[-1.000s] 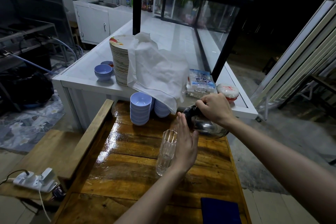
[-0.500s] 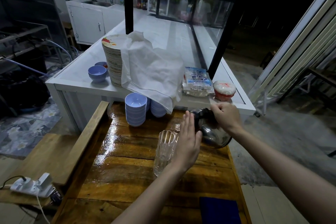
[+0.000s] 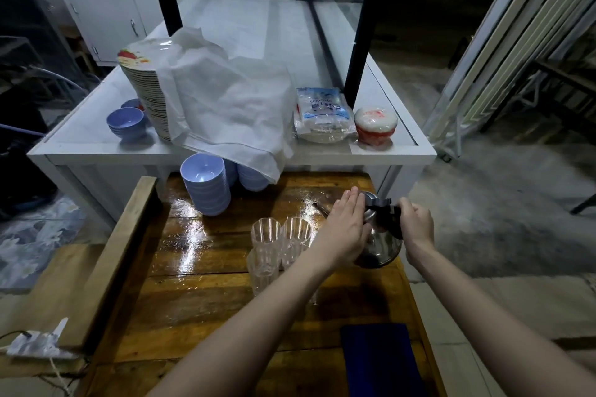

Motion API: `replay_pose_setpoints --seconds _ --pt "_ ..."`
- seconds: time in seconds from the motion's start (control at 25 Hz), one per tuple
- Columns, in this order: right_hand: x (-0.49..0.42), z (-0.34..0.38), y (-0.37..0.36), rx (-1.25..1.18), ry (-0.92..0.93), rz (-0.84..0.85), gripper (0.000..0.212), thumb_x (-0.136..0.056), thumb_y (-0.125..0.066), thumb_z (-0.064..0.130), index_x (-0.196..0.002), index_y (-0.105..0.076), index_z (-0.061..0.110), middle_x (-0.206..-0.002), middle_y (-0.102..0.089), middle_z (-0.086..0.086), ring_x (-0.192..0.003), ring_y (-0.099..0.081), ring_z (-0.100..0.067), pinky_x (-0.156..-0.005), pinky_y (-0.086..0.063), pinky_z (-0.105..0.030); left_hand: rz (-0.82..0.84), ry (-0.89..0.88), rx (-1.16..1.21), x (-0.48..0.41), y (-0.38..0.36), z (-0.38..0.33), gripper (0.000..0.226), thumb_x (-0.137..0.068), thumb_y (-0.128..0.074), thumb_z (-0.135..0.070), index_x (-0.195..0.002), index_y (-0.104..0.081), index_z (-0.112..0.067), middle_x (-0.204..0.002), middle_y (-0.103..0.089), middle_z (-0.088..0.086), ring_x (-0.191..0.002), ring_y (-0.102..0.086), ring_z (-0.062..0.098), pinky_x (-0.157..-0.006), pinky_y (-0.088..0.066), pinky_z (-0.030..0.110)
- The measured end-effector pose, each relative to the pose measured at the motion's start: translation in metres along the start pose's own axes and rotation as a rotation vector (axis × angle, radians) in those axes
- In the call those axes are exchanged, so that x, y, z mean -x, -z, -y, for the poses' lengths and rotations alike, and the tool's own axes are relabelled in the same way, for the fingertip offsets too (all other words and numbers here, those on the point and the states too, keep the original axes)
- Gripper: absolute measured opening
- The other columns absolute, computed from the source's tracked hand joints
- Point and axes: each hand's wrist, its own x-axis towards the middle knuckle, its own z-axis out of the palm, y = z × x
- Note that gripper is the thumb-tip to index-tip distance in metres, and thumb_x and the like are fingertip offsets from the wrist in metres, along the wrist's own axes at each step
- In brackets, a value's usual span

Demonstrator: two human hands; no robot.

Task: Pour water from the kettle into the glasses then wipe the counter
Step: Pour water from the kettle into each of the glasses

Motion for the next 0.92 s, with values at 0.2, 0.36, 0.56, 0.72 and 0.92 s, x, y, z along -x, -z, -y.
replay_pose_setpoints --seconds 0.2,0.36,0.56,0.72,0.92 --pt "-0.017 -0.043 -0.01 -0.081 -0.186 -0.028 0.032 -0.079 -0.049 0.036 -0.065 -0.064 0.012 -0.067 -0.063 -0.008 -0.069 -0.064 -0.034 -0.066 -0.055 -0.047 0.152 0.002 -0.111 -0.024 -0.027 0.009 0.061 -0.105 -0.027 -0.03 -0.153 0.0 -0.004 -0.162 0.006 0.014 -0.15 0.007 0.024 -0.119 0.006 0.032" --pt "-0.023 -0.064 -0.015 -0.156 -0.245 -0.058 0.029 -0.088 -0.047 0.025 -0.067 -0.064 0.014 -0.068 -0.063 -0.005 -0.067 -0.058 -0.022 -0.063 -0.046 -0.032 0.214 -0.024 -0.198 -0.032 -0.044 0.017 0.061 -0.105 -0.025 -0.032 -0.153 0.002 -0.005 -0.162 0.007 0.014 -0.15 0.008 0.024 -0.119 0.007 0.032" --pt "-0.027 -0.077 -0.016 -0.204 -0.292 -0.043 0.029 -0.092 -0.044 0.021 -0.072 -0.063 0.013 -0.07 -0.061 -0.002 -0.066 -0.057 -0.017 -0.061 -0.045 -0.03 0.235 -0.022 -0.218 -0.034 -0.059 0.019 0.061 -0.105 -0.023 -0.033 -0.153 0.003 -0.005 -0.162 0.007 0.014 -0.15 0.009 0.024 -0.121 0.005 0.034" --pt "-0.029 -0.089 -0.012 -0.172 -0.274 -0.017 0.031 -0.095 -0.039 0.018 -0.078 -0.063 0.008 -0.074 -0.059 -0.006 -0.069 -0.055 -0.018 -0.069 -0.045 -0.035 0.202 -0.049 -0.263 -0.037 -0.072 0.014 0.059 -0.105 -0.022 -0.031 -0.152 0.001 -0.004 -0.161 0.005 0.016 -0.15 0.008 0.026 -0.122 0.005 0.035" --pt "-0.021 -0.11 -0.006 -0.047 -0.29 0.014 0.036 -0.092 -0.038 0.029 -0.073 -0.064 0.012 -0.076 -0.062 -0.009 -0.078 -0.06 -0.03 -0.078 -0.052 -0.048 0.199 -0.071 -0.282 -0.034 -0.09 0.009 0.058 -0.105 -0.02 -0.031 -0.153 0.0 -0.006 -0.162 0.006 0.014 -0.149 0.01 0.025 -0.123 -0.001 0.04"
